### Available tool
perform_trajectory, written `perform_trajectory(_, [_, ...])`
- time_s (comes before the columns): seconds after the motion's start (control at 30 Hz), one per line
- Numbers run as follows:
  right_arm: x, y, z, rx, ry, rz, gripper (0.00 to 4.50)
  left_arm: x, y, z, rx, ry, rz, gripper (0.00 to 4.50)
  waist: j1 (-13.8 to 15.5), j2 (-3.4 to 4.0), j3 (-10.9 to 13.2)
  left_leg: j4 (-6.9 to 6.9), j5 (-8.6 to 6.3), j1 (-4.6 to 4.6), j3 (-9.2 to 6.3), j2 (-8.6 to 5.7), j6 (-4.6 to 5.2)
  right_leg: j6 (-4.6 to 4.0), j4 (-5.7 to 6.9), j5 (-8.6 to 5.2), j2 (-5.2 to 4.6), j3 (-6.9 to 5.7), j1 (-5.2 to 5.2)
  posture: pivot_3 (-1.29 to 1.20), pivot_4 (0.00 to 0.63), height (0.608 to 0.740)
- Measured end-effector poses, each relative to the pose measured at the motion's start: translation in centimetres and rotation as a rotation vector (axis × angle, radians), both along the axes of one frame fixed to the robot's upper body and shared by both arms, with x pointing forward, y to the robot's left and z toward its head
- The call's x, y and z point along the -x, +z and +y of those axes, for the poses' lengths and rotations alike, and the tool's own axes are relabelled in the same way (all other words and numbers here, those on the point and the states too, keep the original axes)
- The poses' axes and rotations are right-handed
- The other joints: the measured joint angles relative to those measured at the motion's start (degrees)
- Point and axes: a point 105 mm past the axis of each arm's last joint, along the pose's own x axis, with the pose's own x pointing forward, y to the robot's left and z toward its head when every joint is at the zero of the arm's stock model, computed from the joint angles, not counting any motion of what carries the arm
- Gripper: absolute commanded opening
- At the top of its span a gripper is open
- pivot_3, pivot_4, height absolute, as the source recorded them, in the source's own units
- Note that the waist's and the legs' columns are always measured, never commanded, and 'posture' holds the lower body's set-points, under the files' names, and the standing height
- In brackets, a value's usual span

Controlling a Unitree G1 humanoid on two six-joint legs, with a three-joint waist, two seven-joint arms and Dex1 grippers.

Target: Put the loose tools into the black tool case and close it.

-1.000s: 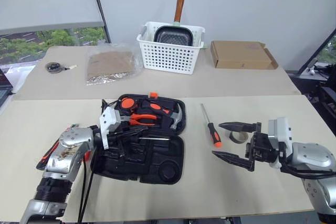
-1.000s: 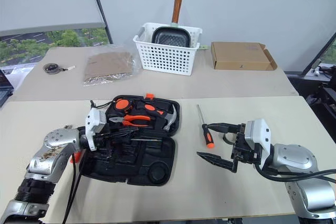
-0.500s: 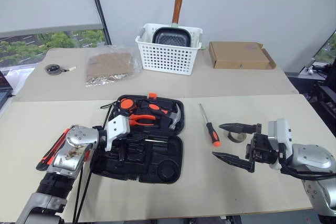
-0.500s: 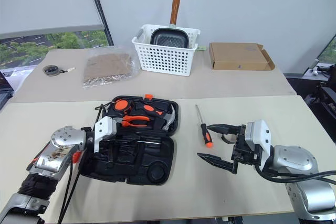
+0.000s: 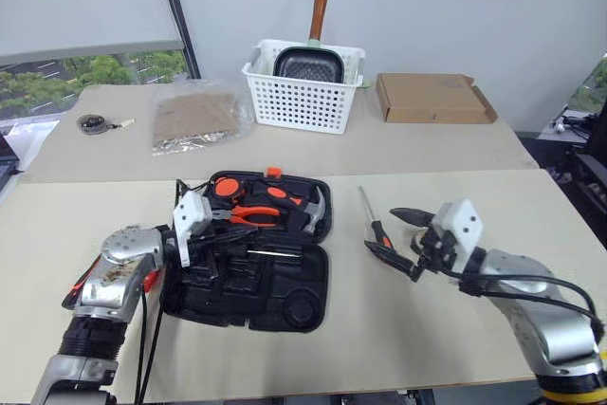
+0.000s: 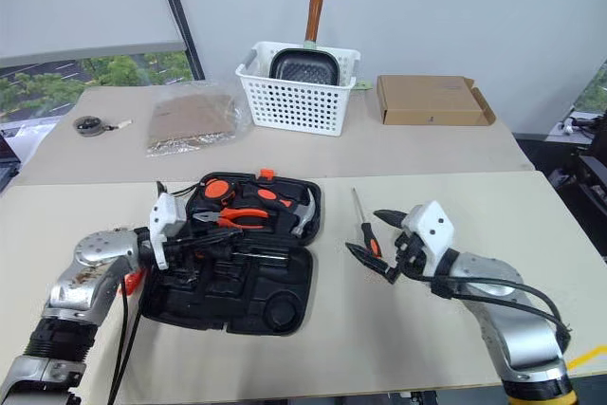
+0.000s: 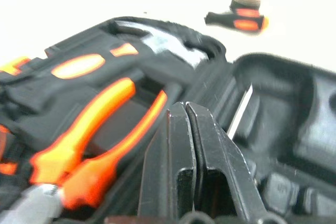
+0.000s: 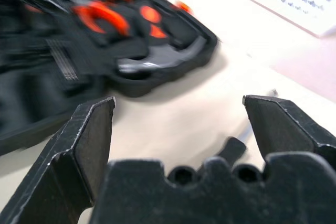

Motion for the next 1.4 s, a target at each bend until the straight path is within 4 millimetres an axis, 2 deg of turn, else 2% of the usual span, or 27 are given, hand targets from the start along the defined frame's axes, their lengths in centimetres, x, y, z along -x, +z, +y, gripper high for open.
perform_trajectory(0.03, [-0.5,-0.4,0.1,0.025,-0.036,0.036,4.50,0.5,1.0,-0.1,0.008,-0.029,0.001,0.10,-0.22,0.00,0.00,0.00,0.06,-0.01,0.01,-0.03,-0.10,-0.01,-0.03,0.00,-0.03,0.01,0.01,0.00,0.150,0.700])
perform_trajectory(0.13, [-1.5,-1.1,0.2,0.053,-0.123,0.087,4.50,1.6,2.7,-0.1,0.014,-0.082,0.020,0.75,-0.38,0.00,0.00,-0.02,0.08,-0.01,0.01,-0.11,-0.19,0.05,-0.08,-0.04,-0.06,0.01,0.03,0.00,0.150,0.700])
perform_trajectory(0.2, [-2.0,-1.6,0.3,0.079,-0.172,0.128,4.50,2.3,3.5,0.0,-0.007,-0.116,0.042,1.59,-0.46,-0.03,0.02,-0.02,0.07,-0.02,0.00,-0.11,-0.18,0.09,-0.09,-0.06,-0.04,-0.01,0.03,0.00,0.150,0.700])
perform_trajectory(0.3, [-2.2,-2.3,0.2,0.118,-0.211,0.175,4.50,3.5,4.0,0.2,-0.061,-0.169,0.069,2.41,-0.56,-0.04,0.03,-0.05,0.03,-0.01,0.00,-0.11,-0.13,0.09,-0.08,-0.08,-0.03,-0.01,0.02,0.00,0.150,0.700])
perform_trajectory(0.33, [-2.2,-2.7,0.1,0.124,-0.235,0.206,4.09,4.2,4.3,0.5,-0.100,-0.192,0.087,2.91,-0.59,-0.06,0.04,-0.10,0.03,0.00,0.00,-0.11,-0.14,0.09,-0.08,-0.09,-0.02,0.00,0.00,0.00,0.150,0.700])
perform_trajectory(0.4, [-2.1,-3.2,0.0,0.136,-0.259,0.243,3.78,5.0,4.8,0.9,-0.146,-0.220,0.098,3.50,-0.59,-0.05,0.04,-0.13,0.03,0.00,0.00,-0.11,-0.14,0.08,-0.07,-0.09,-0.01,0.00,-0.04,0.00,0.150,0.700])
perform_trajectory(0.5, [-2.1,-3.5,-0.3,0.153,-0.284,0.265,2.72,6.0,5.1,1.1,-0.200,-0.257,0.107,4.47,-0.58,-0.03,0.06,-0.15,0.03,0.02,-0.01,-0.11,-0.14,0.08,-0.05,-0.10,0.00,0.00,-0.04,0.00,0.150,0.700])
perform_trajectory(0.67, [-2.3,-3.4,0.0,0.141,-0.311,0.288,1.01,7.5,5.5,0.8,-0.269,-0.313,0.108,4.50,-0.60,-0.04,0.07,-0.16,0.04,0.05,-0.04,-0.09,-0.15,0.08,-0.02,-0.10,0.05,0.02,-0.03,0.00,0.150,0.700])
perform_trajectory(0.8, [-2.6,-3.2,0.2,0.133,-0.330,0.286,0.96,7.7,5.8,0.3,-0.254,-0.320,0.087,4.50,-0.62,-0.03,0.07,-0.15,0.07,0.05,-0.07,-0.10,-0.19,0.08,-0.01,-0.09,0.11,0.06,-0.02,0.00,0.150,0.700])
perform_trajectory(0.87, [-3.3,-2.6,0.4,0.123,-0.340,0.263,0.96,7.5,6.1,0.0,-0.220,-0.301,0.079,4.50,-0.69,-0.03,0.08,-0.15,0.08,0.04,-0.07,-0.08,-0.21,0.09,0.00,-0.09,0.18,0.09,-0.04,0.00,0.150,0.700])
perform_trajectory(0.97, [-4.4,-0.9,0.6,0.103,-0.331,0.195,0.96,7.3,6.9,0.1,-0.179,-0.248,0.065,4.50,-0.86,-0.02,0.10,-0.17,0.11,0.05,-0.10,-0.07,-0.25,0.08,-0.01,-0.09,0.23,0.11,-0.05,0.00,0.150,0.700])
perform_trajectory(1.03, [-5.2,1.2,1.5,0.077,-0.277,0.109,0.96,7.4,7.2,0.3,-0.157,-0.208,0.067,4.50,-1.02,-0.01,0.11,-0.22,0.22,0.06,-0.09,-0.07,-0.45,0.08,-0.02,-0.09,0.26,0.12,-0.05,0.00,0.150,0.700])
perform_trajectory(1.1, [-5.1,3.0,3.2,0.048,-0.141,0.050,0.96,7.4,6.7,1.0,-0.154,-0.159,0.088,4.50,-1.29,-0.01,0.11,-0.27,0.30,0.09,-0.08,-0.07,-0.60,0.06,-0.04,-0.11,0.29,0.14,-0.04,0.00,0.150,0.700])
perform_trajectory(1.17, [-4.0,3.9,5.6,0.041,0.060,0.025,0.96,7.5,6.1,1.8,-0.153,-0.104,0.118,4.50,-1.44,-0.02,0.12,-0.27,0.28,0.08,-0.09,-0.04,-0.61,0.07,-0.06,-0.14,0.33,0.12,-0.02,0.00,0.150,0.700])
perform_trajectory(1.27, [-1.8,3.5,8.9,0.065,0.335,0.042,0.96,7.7,5.9,3.1,-0.151,-0.035,0.129,4.50,-1.69,-0.03,0.12,-0.25,0.26,0.08,-0.09,-0.03,-0.59,0.07,-0.08,-0.16,0.31,0.11,0.00,0.00,0.150,0.700])
perform_trajectory(1.4, [0.3,2.2,11.5,0.117,0.577,0.091,0.96,8.2,6.0,5.0,-0.162,0.059,0.140,4.50,-1.72,-0.03,0.14,-0.21,0.23,0.08,-0.08,-0.05,-0.54,0.06,-0.06,-0.16,0.24,0.11,0.00,0.00,0.150,0.700])
